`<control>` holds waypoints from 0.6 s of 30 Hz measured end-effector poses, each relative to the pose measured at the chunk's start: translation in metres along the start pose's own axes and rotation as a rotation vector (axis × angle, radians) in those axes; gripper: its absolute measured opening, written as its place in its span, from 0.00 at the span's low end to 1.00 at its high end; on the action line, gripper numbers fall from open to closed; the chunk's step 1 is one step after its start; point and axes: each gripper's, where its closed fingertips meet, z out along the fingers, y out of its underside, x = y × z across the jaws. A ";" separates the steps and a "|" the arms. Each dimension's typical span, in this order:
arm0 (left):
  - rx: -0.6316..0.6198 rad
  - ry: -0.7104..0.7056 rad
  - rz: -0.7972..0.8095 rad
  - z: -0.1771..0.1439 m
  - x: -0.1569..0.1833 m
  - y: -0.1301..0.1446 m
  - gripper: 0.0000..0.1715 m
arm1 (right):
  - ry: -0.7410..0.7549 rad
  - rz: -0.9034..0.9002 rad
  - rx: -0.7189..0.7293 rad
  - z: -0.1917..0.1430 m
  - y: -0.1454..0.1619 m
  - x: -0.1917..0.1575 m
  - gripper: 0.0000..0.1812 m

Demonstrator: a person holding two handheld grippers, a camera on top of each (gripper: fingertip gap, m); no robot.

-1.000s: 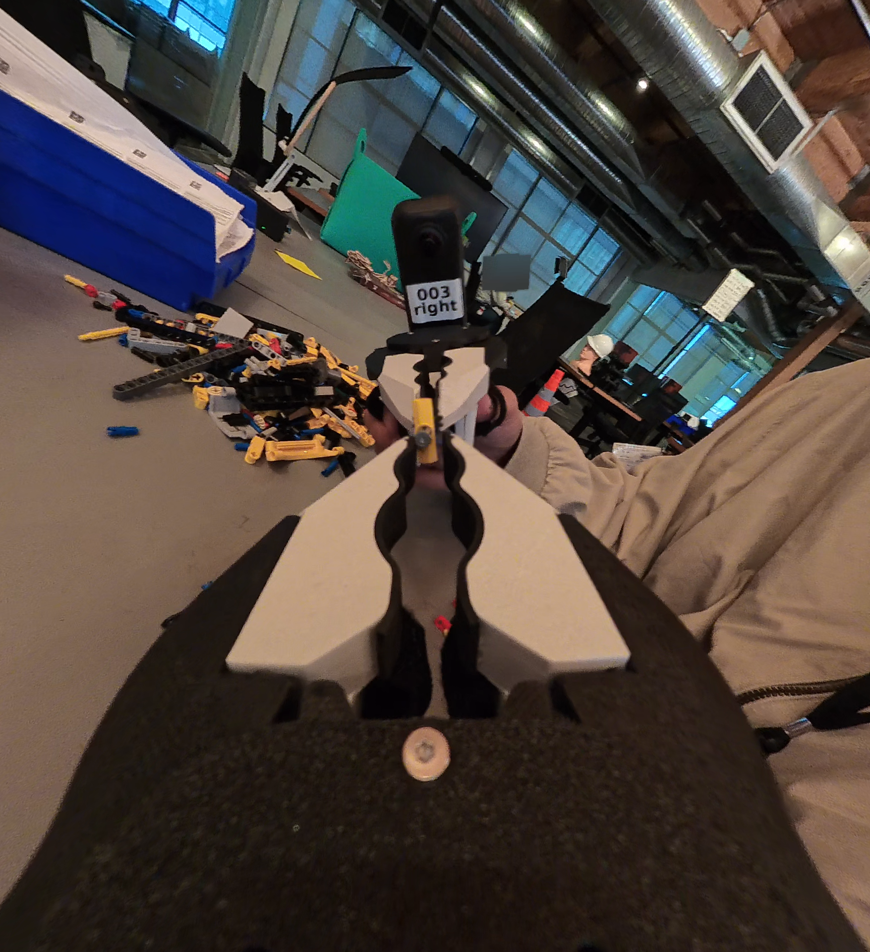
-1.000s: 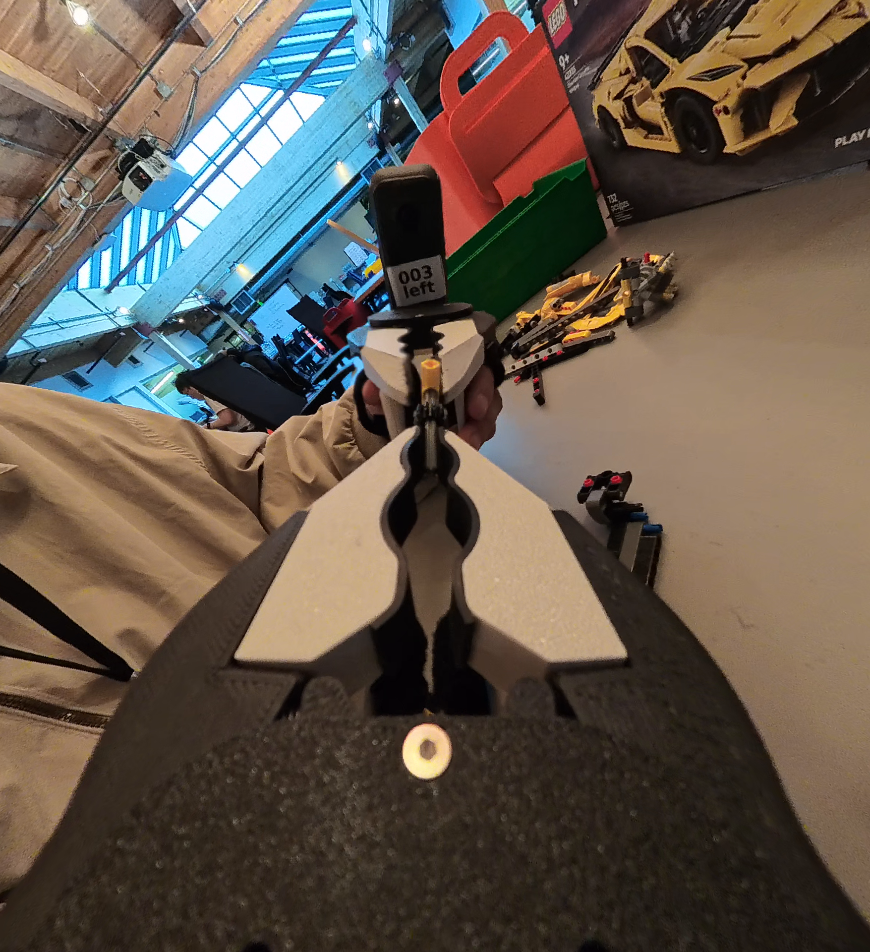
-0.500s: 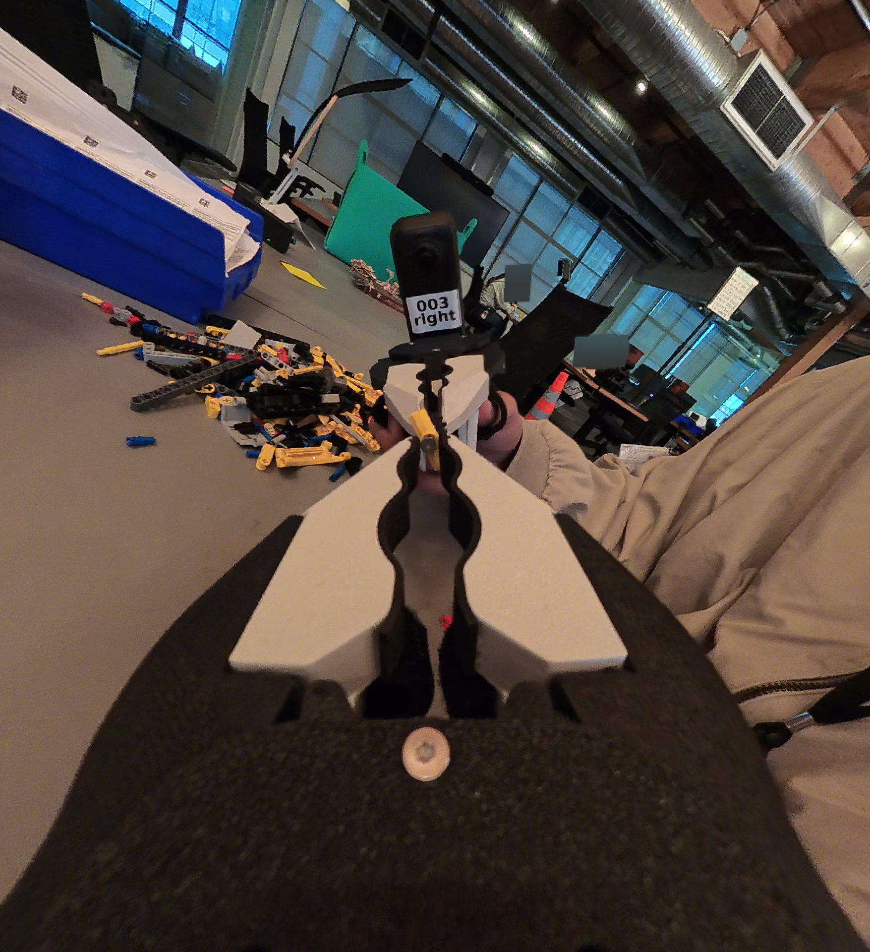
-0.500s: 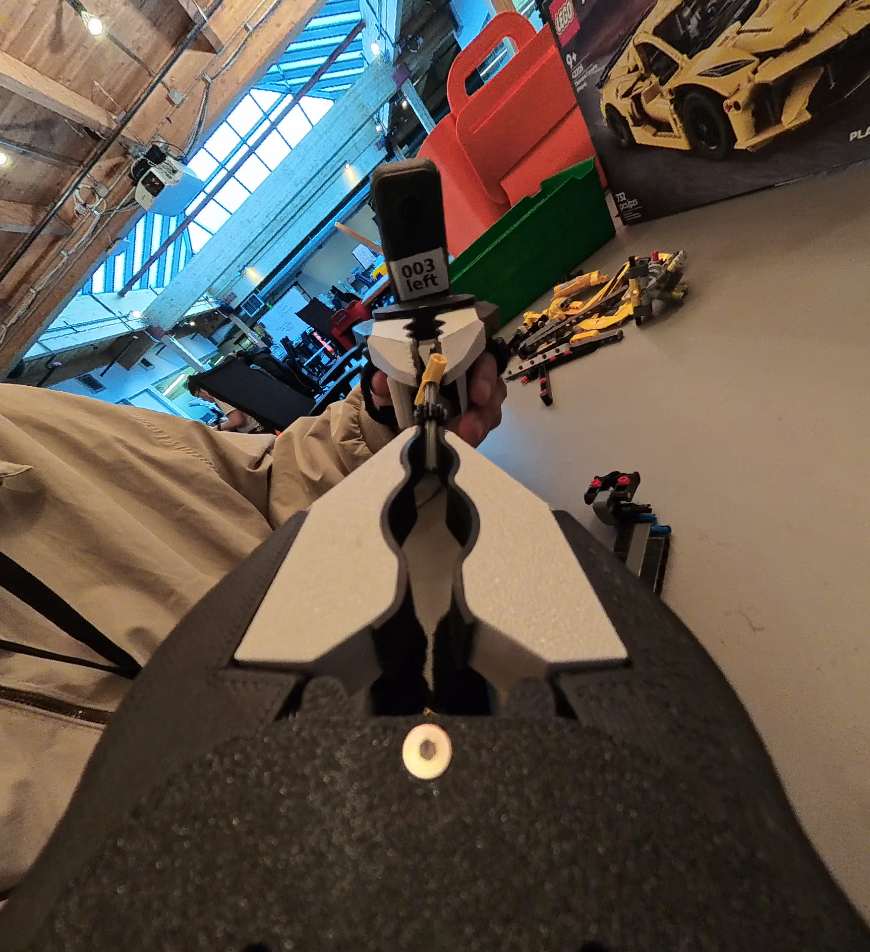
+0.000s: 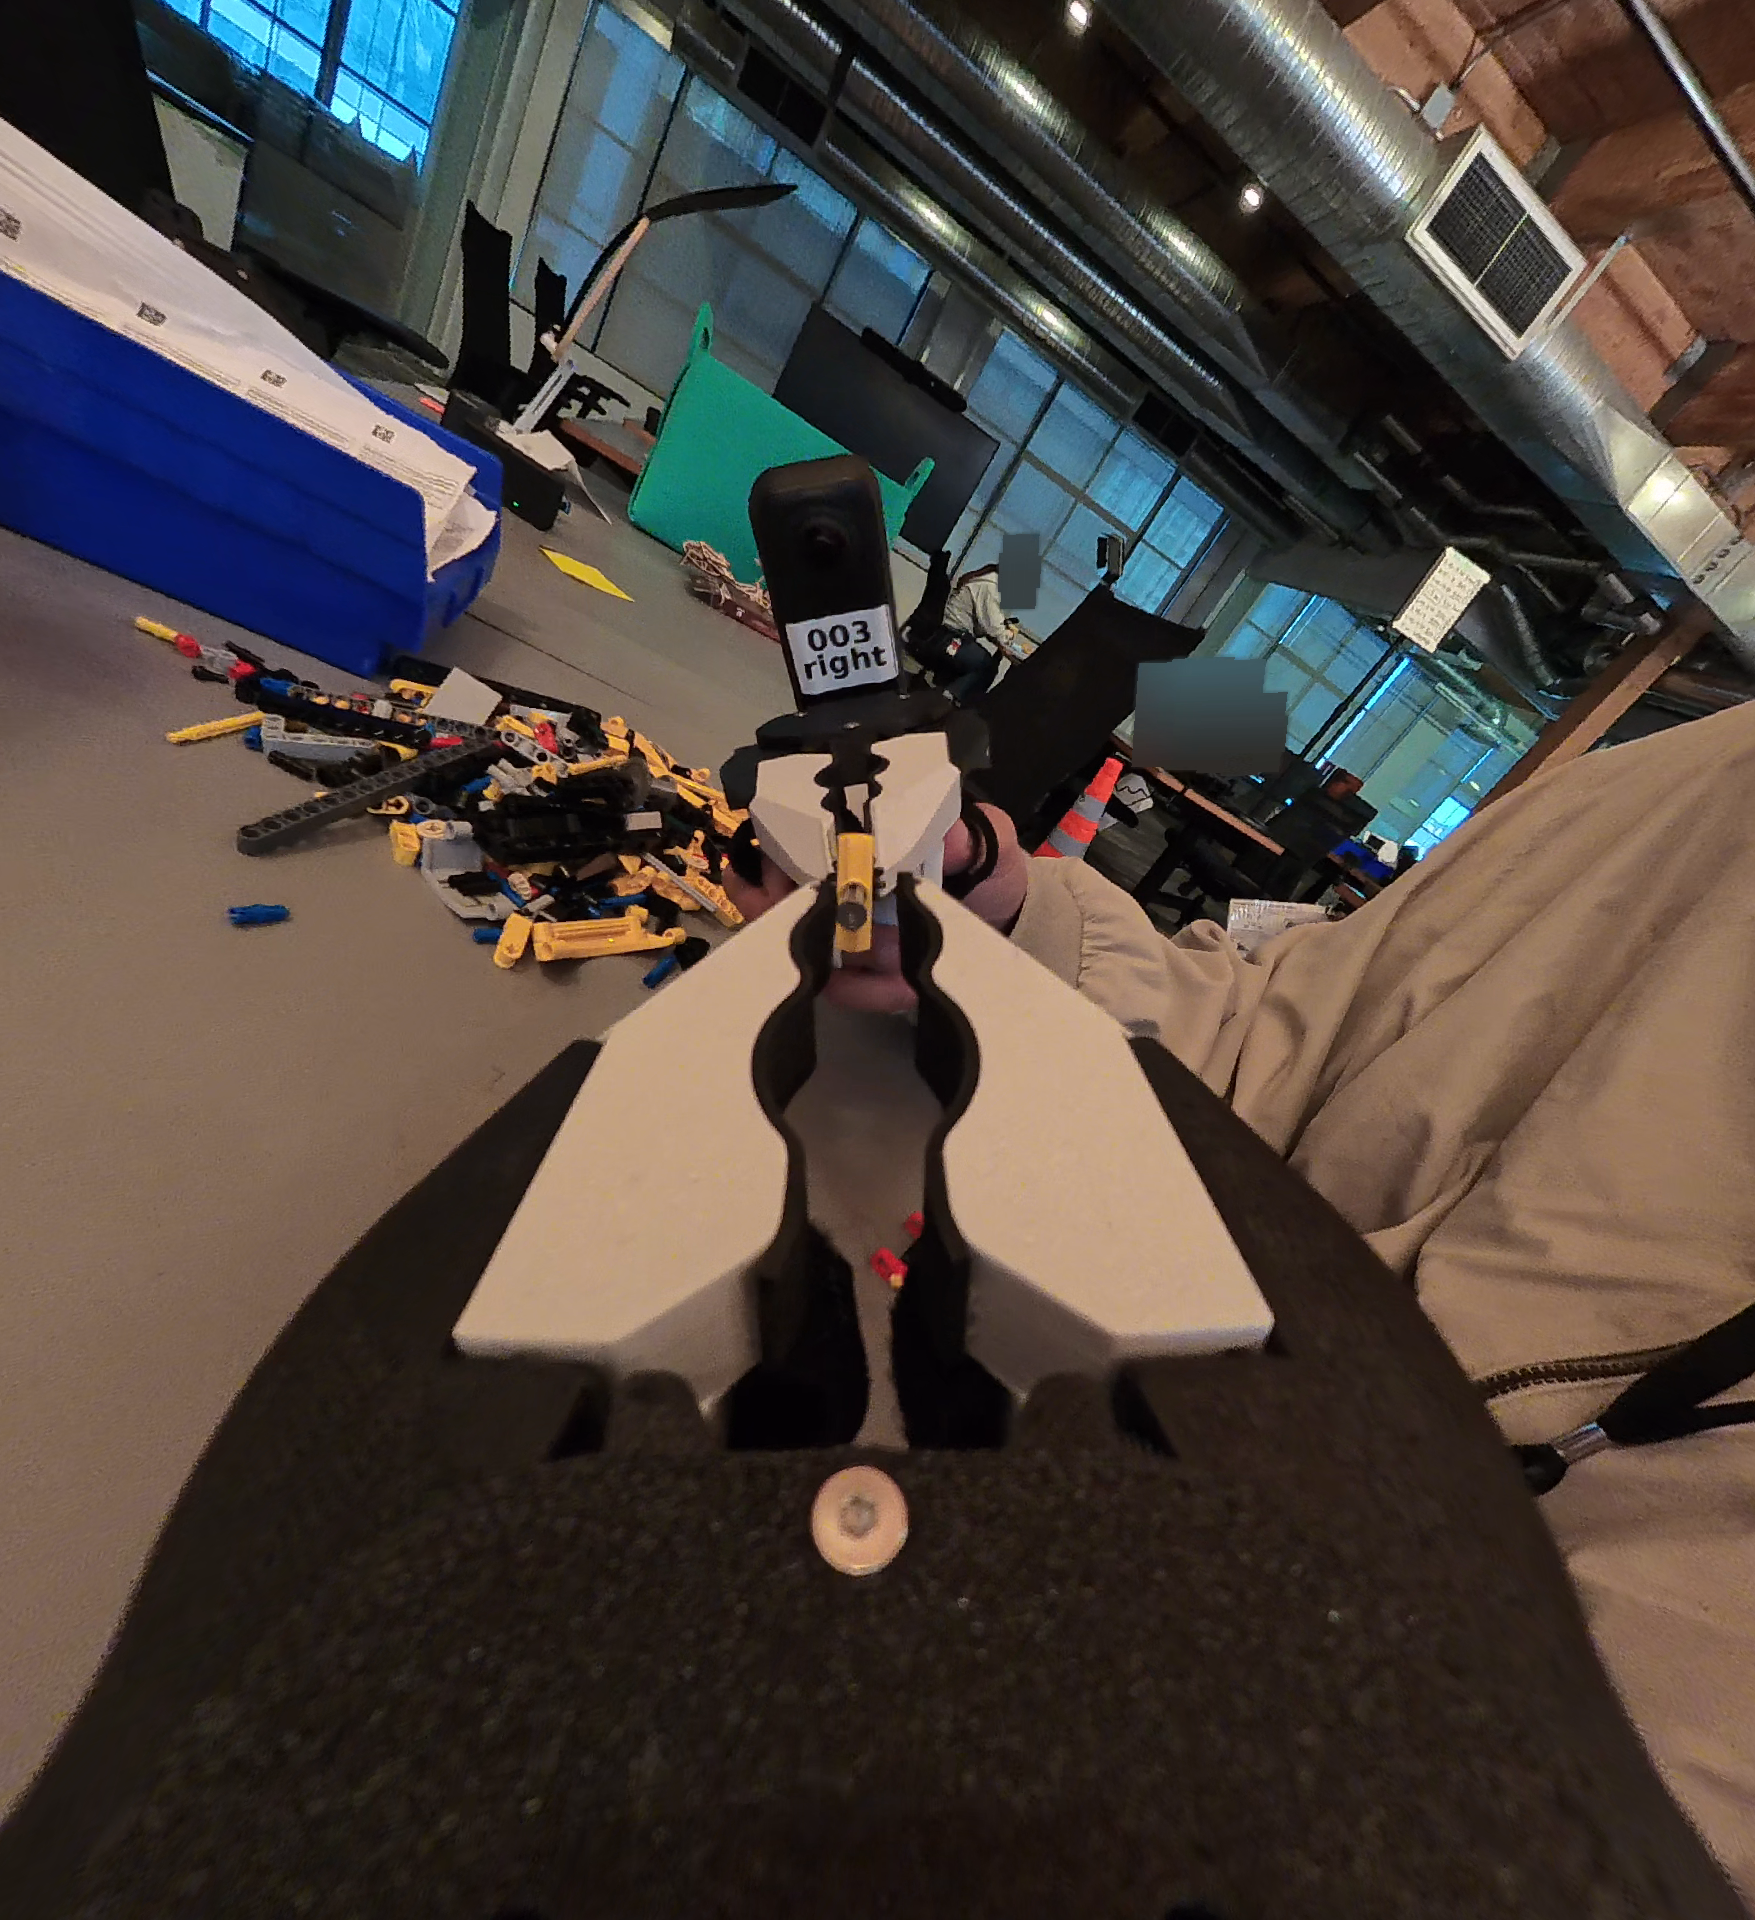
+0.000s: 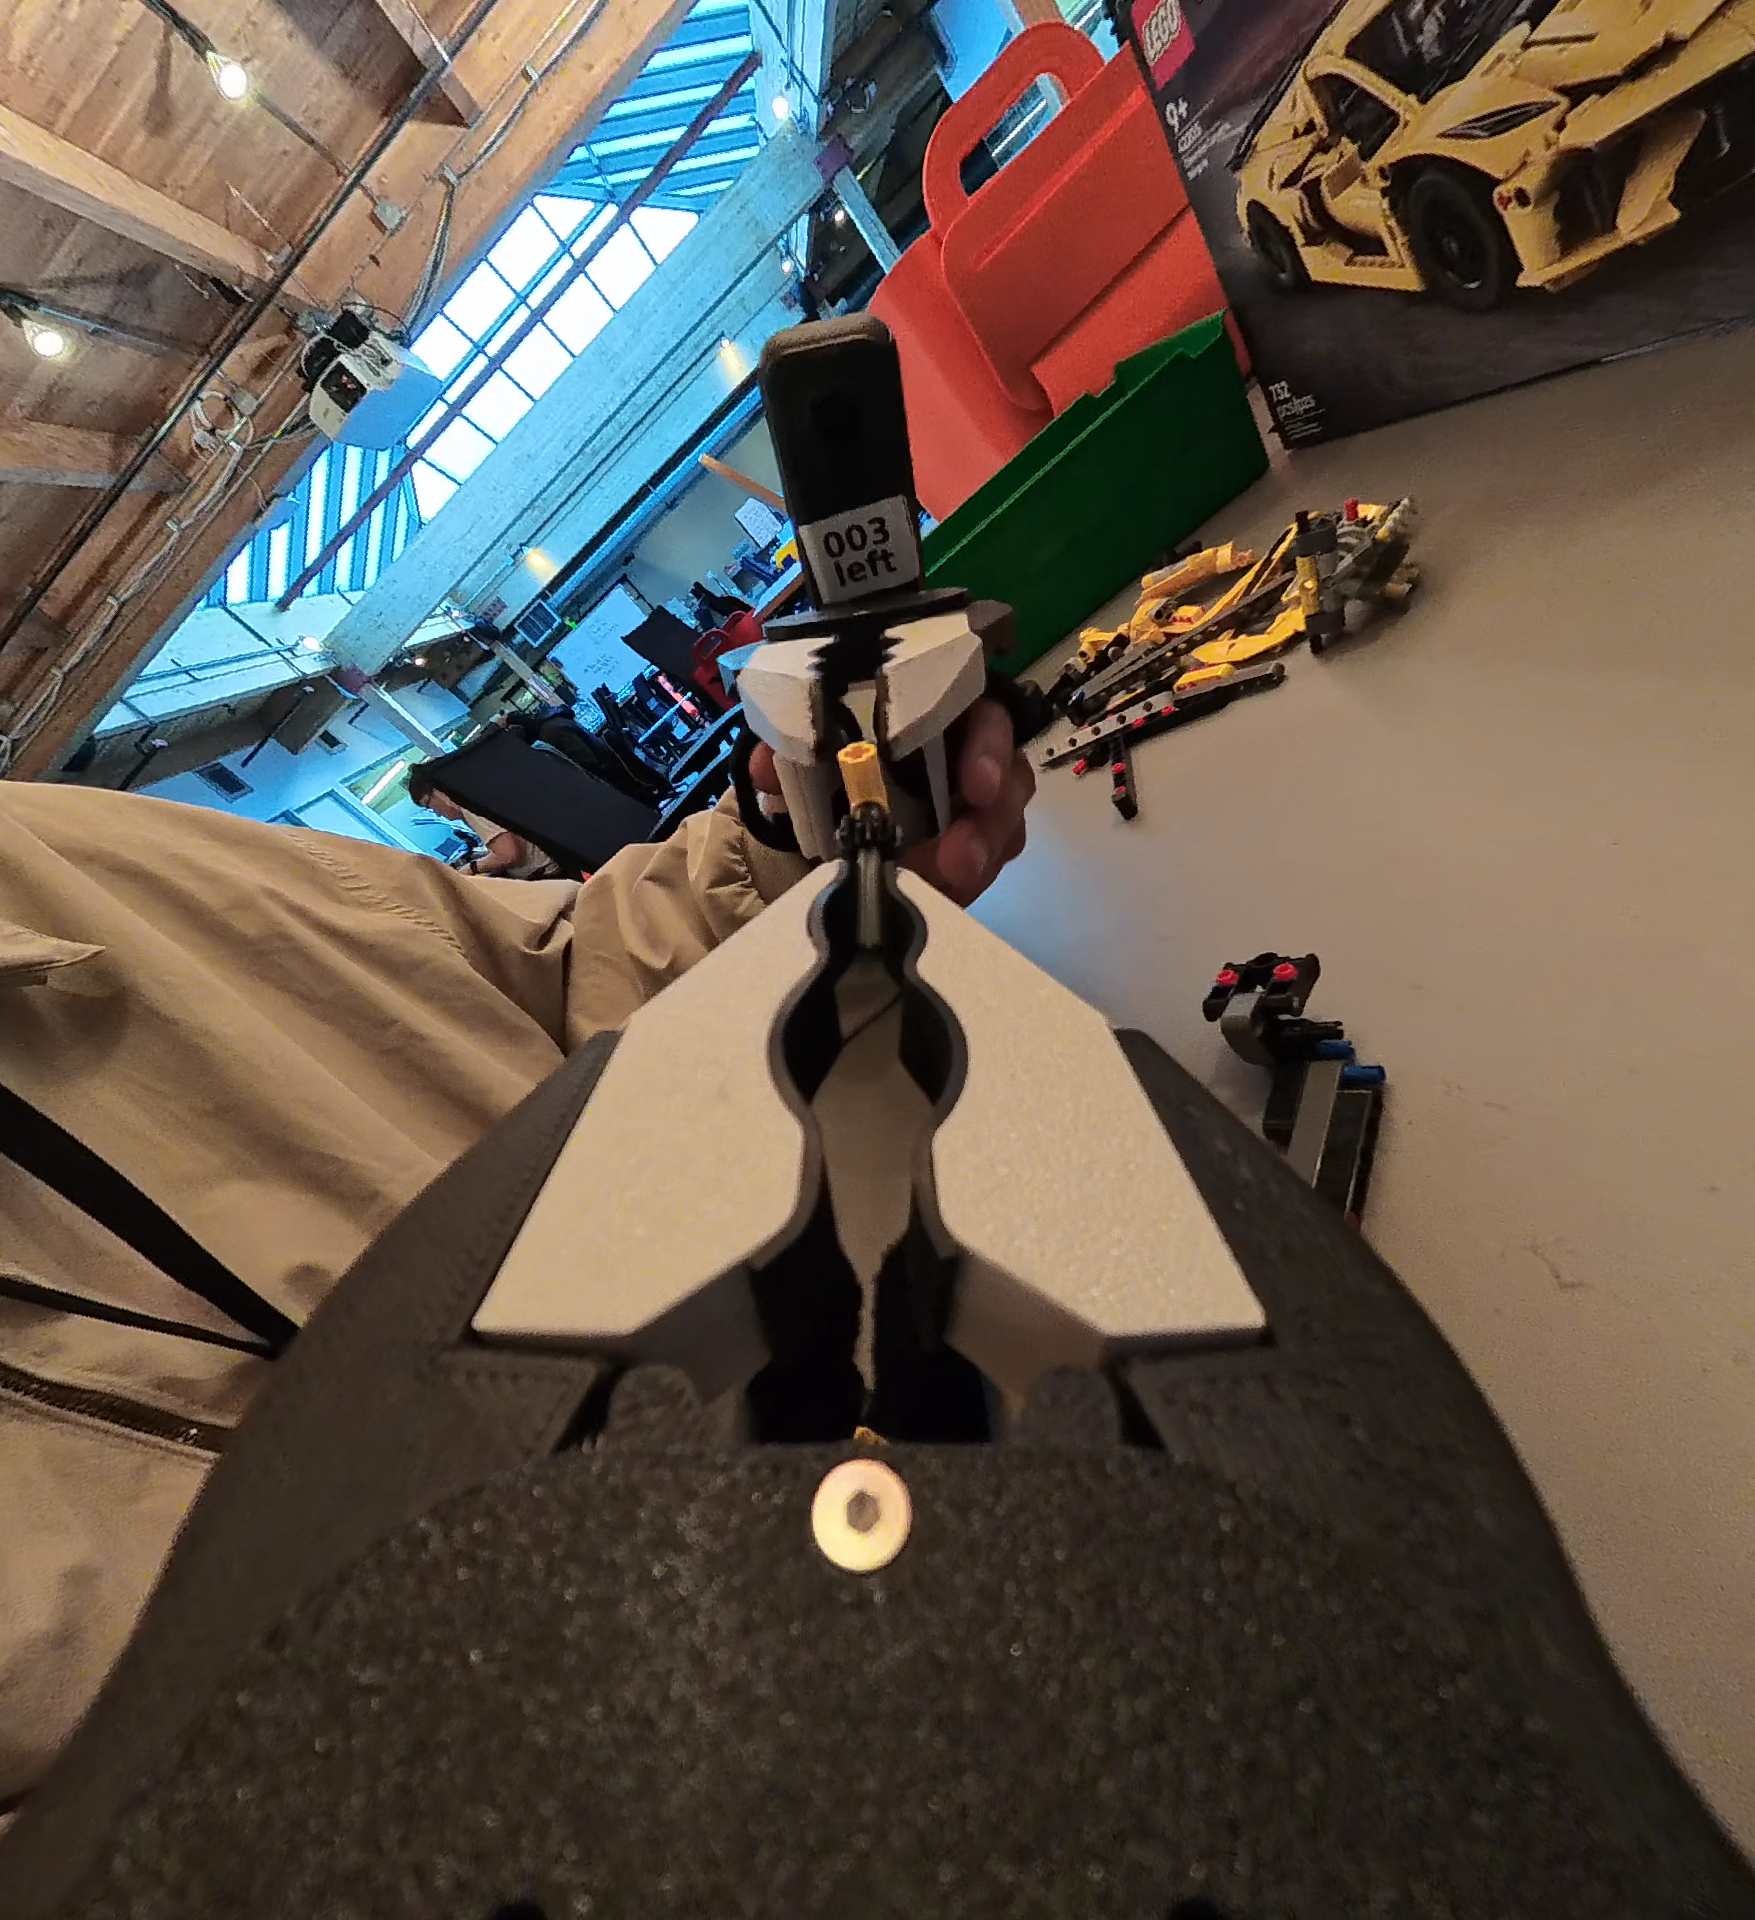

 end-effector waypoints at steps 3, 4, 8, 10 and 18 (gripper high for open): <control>-0.009 0.004 0.001 0.001 0.001 0.002 0.06 | -0.006 0.003 -0.001 0.001 0.000 -0.001 0.01; -0.015 0.002 0.000 0.002 0.000 0.003 0.06 | -0.008 0.005 -0.001 0.001 0.001 -0.001 0.01; -0.032 -0.010 0.013 0.003 -0.001 0.006 0.03 | -0.007 0.007 -0.007 0.002 0.002 -0.001 0.01; -0.034 -0.028 0.035 0.003 -0.003 0.006 0.02 | 0.004 -0.002 0.000 0.002 0.001 0.000 0.01; -0.016 -0.023 -0.002 0.006 -0.004 0.005 0.02 | 0.044 -0.065 0.032 0.009 -0.003 0.001 0.11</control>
